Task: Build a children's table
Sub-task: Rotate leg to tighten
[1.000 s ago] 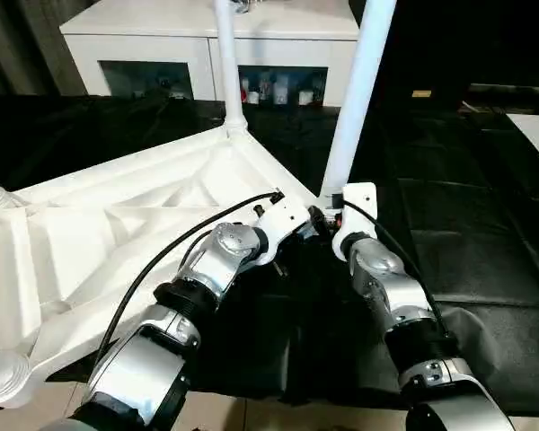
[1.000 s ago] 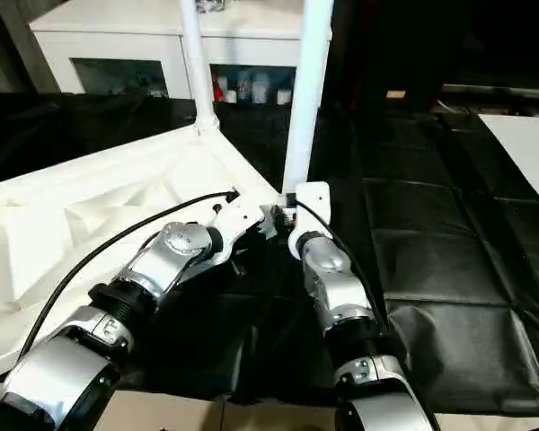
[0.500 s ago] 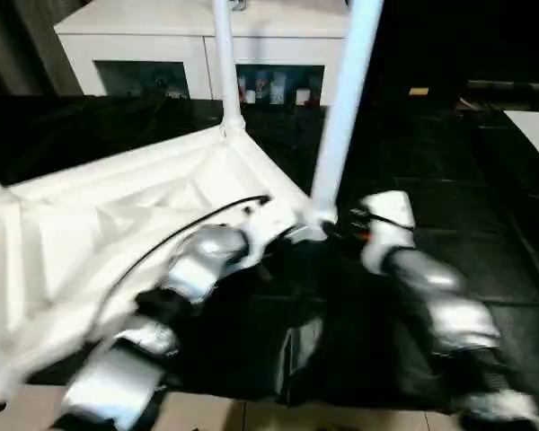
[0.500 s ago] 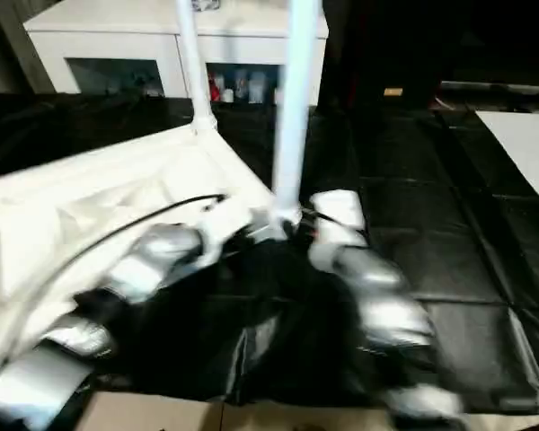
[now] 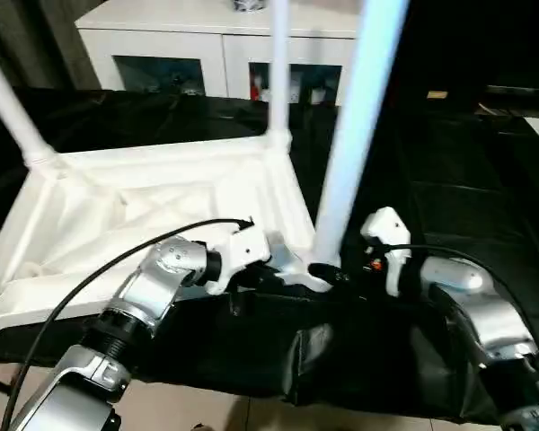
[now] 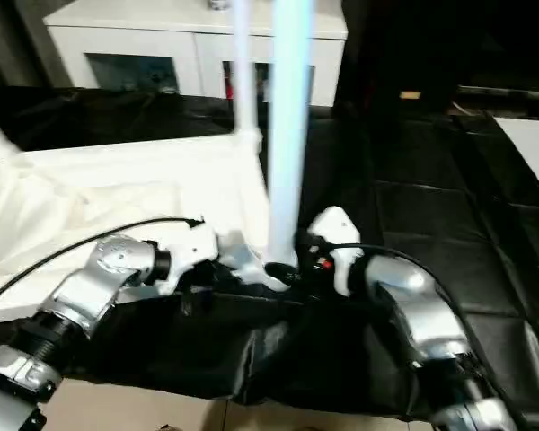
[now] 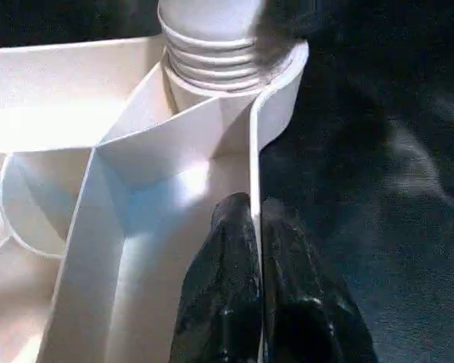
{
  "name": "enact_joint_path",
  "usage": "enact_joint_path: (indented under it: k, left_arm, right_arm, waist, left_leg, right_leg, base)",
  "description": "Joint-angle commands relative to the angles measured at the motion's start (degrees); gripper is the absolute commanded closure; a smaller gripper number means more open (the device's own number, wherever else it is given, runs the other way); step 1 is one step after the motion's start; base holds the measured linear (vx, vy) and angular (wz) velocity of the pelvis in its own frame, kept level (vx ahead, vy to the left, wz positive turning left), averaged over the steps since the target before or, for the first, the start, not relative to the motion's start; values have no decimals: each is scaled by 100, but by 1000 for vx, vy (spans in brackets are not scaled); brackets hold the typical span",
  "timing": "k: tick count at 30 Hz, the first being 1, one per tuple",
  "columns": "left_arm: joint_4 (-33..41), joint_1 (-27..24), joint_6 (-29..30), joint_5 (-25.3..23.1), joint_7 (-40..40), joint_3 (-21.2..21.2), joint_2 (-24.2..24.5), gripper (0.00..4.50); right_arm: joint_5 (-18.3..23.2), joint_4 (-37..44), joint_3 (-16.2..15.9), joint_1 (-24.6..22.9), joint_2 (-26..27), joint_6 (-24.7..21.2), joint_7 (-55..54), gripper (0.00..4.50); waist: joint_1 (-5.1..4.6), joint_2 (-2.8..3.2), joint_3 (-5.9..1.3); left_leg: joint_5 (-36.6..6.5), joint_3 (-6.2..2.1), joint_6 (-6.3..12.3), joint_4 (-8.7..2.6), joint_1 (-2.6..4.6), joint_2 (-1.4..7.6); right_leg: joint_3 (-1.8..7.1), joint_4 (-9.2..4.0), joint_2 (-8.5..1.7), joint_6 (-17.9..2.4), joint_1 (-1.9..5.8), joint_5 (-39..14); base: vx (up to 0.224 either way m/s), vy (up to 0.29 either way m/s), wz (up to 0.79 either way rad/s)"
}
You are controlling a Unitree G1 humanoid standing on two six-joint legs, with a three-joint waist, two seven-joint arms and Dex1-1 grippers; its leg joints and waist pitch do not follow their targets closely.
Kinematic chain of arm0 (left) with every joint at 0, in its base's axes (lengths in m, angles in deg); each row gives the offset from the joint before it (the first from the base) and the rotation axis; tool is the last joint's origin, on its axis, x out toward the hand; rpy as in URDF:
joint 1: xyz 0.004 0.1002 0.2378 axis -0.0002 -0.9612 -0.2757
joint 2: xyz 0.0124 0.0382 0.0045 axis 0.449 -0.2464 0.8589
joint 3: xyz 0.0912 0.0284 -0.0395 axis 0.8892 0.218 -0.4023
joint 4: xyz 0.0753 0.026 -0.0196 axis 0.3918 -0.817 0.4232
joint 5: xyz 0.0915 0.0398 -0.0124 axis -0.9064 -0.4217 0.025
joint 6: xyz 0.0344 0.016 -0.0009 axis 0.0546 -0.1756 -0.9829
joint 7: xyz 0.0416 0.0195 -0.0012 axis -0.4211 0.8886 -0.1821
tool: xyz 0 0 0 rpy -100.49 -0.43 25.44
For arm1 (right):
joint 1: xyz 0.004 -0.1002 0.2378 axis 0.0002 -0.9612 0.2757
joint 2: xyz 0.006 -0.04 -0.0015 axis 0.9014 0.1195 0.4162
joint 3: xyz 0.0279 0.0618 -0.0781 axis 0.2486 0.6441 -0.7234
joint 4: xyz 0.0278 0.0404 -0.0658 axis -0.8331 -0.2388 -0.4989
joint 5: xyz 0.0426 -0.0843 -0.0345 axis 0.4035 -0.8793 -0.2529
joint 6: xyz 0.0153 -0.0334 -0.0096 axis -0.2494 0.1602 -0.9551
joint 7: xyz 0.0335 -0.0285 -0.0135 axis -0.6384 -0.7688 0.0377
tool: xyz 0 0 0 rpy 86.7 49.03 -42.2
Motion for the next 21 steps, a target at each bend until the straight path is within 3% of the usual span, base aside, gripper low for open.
enact_joint_path:
  k: [1,7,14,21]
  left_arm:
    - [170,-1,-24,69,-125,119,-44,450]
    - [382,-87,98,105,-193,114,40,450]
    - [422,-111,138,101,-199,90,72,450]
    - [395,-83,157,82,-153,63,83,450]
  right_arm:
    - [-78,-58,-38,31,-31,73,-18,49]
    - [-11,-47,-134,16,-76,97,304,49]
    - [50,28,-185,-97,-153,144,602,49]
    - [48,-35,-143,-85,-156,153,643,119]
  waist:
    - [-27,-80,-328]
    - [-20,-89,-346]
    - [-20,-81,-339]
    - [-16,-86,-357]
  left_leg:
    - [-963,-28,396,-413,67,190]
    - [-766,-29,499,-393,43,186]
    - [-829,-30,495,-393,45,184]
    - [-699,-27,553,-374,45,177]
  right_leg:
    - [144,-337,-261,-1460,265,-747]
    - [138,-301,-261,-1464,290,-457]
    - [136,-316,-259,-1468,291,-559]
    - [132,-292,-255,-1511,300,-391]
  base:
    - [0,0,0]
    - [0,0,0]
    - [0,0,0]
    - [0,0,0]
